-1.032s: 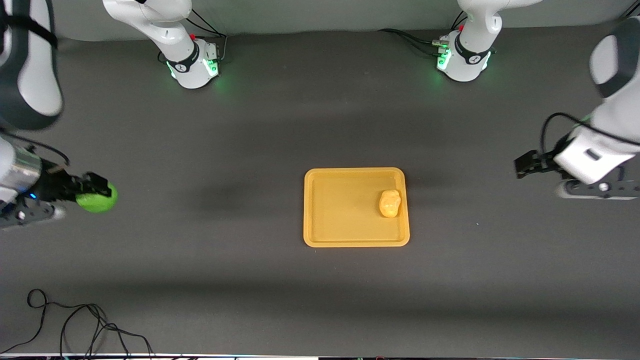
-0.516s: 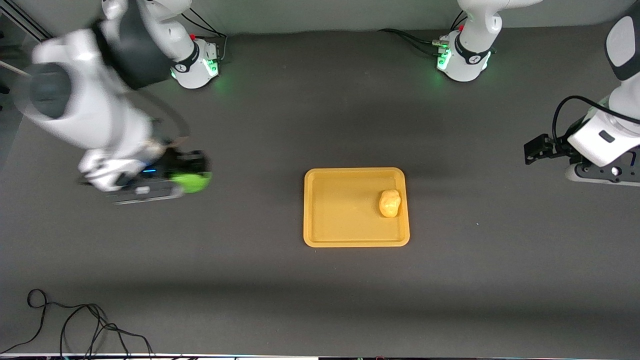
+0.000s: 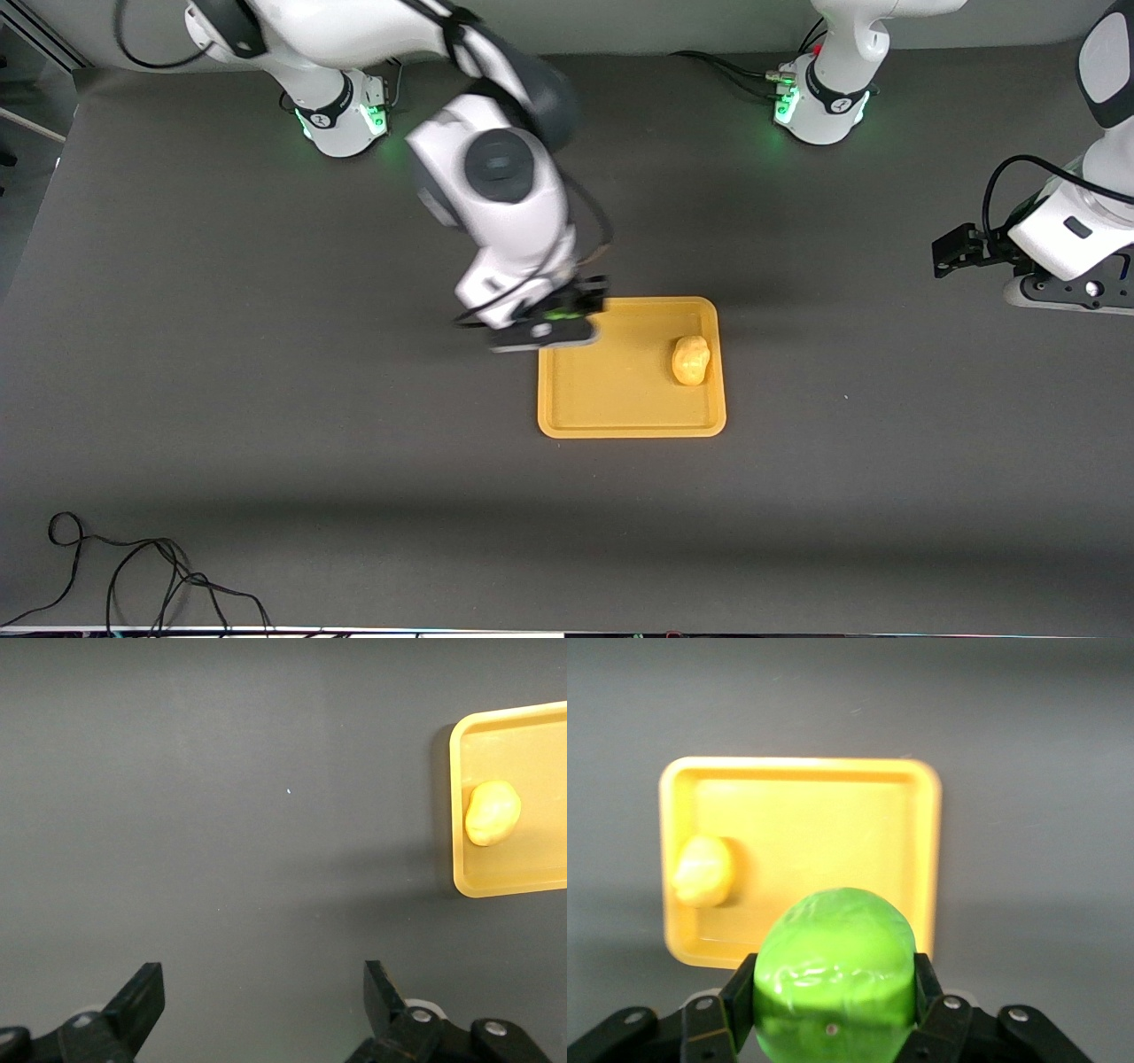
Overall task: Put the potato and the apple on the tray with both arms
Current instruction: 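Lift the green apple and carry it over the tray with the right gripper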
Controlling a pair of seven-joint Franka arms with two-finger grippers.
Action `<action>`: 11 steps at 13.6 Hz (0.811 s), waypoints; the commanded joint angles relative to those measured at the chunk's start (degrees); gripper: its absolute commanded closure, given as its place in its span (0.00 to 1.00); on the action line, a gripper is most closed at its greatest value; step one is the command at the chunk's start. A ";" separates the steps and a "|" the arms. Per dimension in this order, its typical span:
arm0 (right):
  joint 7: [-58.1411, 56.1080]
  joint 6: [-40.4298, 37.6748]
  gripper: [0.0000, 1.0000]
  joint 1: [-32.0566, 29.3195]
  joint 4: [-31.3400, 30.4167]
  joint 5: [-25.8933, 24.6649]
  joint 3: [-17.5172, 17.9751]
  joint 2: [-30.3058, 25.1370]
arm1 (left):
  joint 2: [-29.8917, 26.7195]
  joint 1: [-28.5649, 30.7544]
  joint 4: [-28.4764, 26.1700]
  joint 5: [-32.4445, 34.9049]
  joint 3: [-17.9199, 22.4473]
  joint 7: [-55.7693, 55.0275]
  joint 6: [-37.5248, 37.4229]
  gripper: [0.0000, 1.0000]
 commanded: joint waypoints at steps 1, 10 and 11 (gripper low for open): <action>3.84 2.80 0.84 3.42 4.30 -0.50 -0.90 5.72 | -1.23 -0.85 -0.83 0.36 0.72 0.71 -1.02 0.00; 6.48 18.54 0.84 4.56 4.12 -4.11 -2.56 19.62 | -0.61 -0.33 1.98 -0.08 0.80 -0.16 -3.22 0.00; 6.48 19.25 0.84 4.39 4.12 -4.02 -2.74 20.15 | -0.61 -0.24 2.42 -0.17 0.89 -0.25 -2.96 0.00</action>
